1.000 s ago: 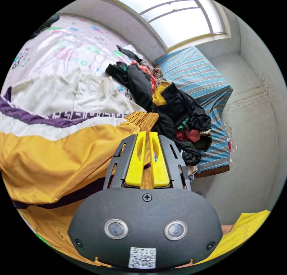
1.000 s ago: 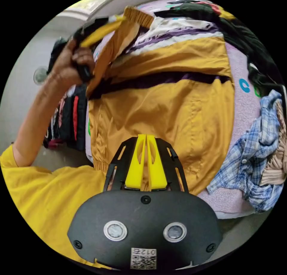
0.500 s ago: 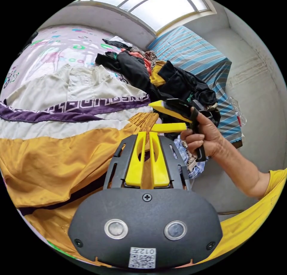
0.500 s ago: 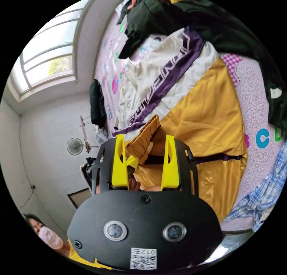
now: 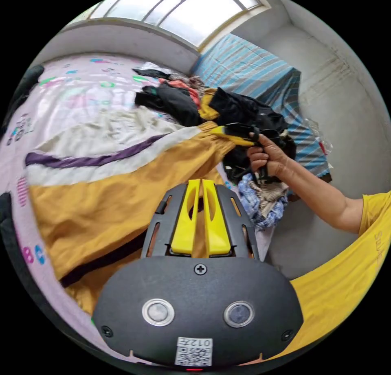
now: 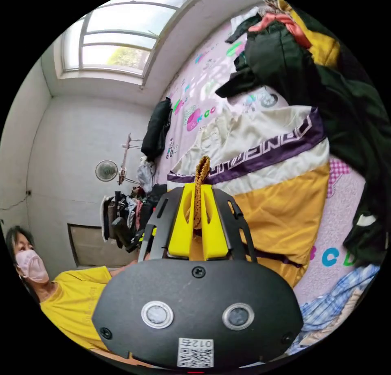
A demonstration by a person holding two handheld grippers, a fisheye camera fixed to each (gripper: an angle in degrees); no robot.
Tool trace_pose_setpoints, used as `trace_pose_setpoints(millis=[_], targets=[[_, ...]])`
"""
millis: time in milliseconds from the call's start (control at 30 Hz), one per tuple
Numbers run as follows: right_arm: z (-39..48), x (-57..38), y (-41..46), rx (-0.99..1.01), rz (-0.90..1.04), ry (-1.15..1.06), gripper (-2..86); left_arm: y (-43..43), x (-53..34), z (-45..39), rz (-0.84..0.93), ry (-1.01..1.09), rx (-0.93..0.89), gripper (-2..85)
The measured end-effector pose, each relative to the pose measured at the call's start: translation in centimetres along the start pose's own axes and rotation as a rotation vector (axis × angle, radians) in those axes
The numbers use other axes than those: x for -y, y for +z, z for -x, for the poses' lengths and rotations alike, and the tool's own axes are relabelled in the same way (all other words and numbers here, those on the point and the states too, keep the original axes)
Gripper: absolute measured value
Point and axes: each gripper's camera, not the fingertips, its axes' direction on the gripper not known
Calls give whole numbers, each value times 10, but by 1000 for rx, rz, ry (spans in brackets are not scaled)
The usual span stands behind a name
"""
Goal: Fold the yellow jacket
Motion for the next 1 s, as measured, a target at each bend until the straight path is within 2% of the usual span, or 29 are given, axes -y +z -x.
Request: trace_pose_setpoints(millis=[167,233,267,400,467,500,633,800,1000], targets=[[-42,6,3,-156,34,29,24,-99,-51,44,-32,-225,247,13],[-58,4,12,-209,50,52,29,-129,-78,50,37,-290,447,21],[-64,2,18,-233,70,65,36,-133,-82,49,55,-300,484,24],[-68,-3,24,-447,96,106,56,-136,-78,9,150,-188,597,49],[-48,-11,10,-601,-43,90,38,-124,-62,-18,198,-87,687,61],[-40,-12,10,-613,-69,64,35,-114,-51,-35,222,-26,756,67],[23,-8,62,-536,20,-171,21,-90,-22,-79,262,124,925,69],[91,11,175,-247,193,-338,14,-78,-11,-105,329,217,959,37],[169,33,328,-277,352,-496,8,-74,-5,-126,391,265,1046,6]])
